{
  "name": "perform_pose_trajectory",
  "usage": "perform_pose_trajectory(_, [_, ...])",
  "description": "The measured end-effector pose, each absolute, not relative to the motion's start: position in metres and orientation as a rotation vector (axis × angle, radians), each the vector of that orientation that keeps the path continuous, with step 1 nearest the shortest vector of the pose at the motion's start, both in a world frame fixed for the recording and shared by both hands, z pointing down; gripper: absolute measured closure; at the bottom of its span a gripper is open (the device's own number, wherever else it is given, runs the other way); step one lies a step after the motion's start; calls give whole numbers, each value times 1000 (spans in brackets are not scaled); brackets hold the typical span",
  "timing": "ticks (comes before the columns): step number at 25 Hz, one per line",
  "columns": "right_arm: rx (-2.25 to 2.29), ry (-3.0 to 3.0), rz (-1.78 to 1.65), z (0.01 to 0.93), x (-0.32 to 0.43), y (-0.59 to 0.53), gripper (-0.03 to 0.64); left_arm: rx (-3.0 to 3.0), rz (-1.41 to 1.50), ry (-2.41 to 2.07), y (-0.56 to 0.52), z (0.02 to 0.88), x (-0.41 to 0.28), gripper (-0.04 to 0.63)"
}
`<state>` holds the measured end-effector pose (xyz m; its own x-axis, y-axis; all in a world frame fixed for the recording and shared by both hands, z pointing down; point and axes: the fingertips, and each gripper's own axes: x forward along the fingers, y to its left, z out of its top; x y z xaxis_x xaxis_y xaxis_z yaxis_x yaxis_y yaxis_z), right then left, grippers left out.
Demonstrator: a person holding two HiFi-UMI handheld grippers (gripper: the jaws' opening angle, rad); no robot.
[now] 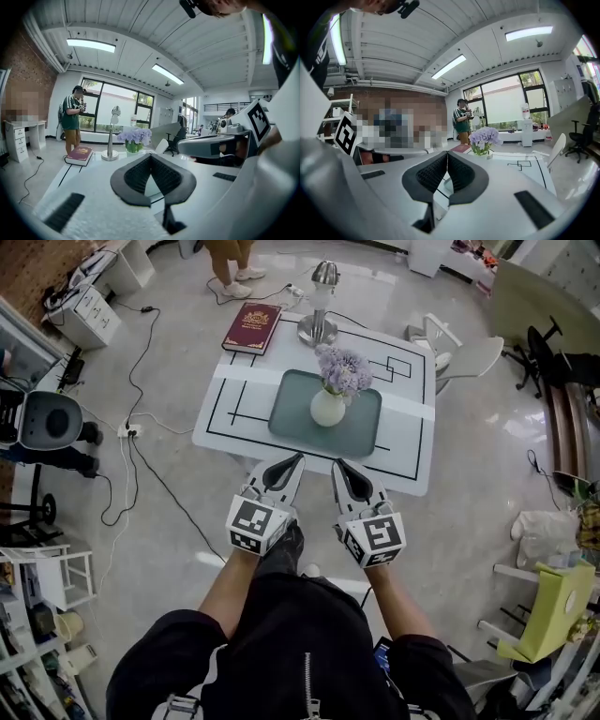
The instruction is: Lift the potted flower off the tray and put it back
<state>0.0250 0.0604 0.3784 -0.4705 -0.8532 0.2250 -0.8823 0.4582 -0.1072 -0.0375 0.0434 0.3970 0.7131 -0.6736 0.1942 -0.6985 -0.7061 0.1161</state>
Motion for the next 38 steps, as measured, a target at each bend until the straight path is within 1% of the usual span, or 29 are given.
perform_pose_trajectory(5, [1569, -2519, 339, 388, 16, 6, 609, 2757, 229, -1035, -14, 407, -41, 589])
perform_pose_trajectory(11, [1613, -2464, 371, 402, 24, -24, 609, 2727, 232, -980, -48, 421, -36, 589])
perform_pose_trajectory(27, [1610, -2456, 411, 439, 34, -53, 609, 2679, 251, -971, -68, 445, -23, 589])
perform_pose_trajectory(38, [1618, -2428, 337, 465, 51, -70, 608, 2649, 260, -999, -71, 466, -23, 589])
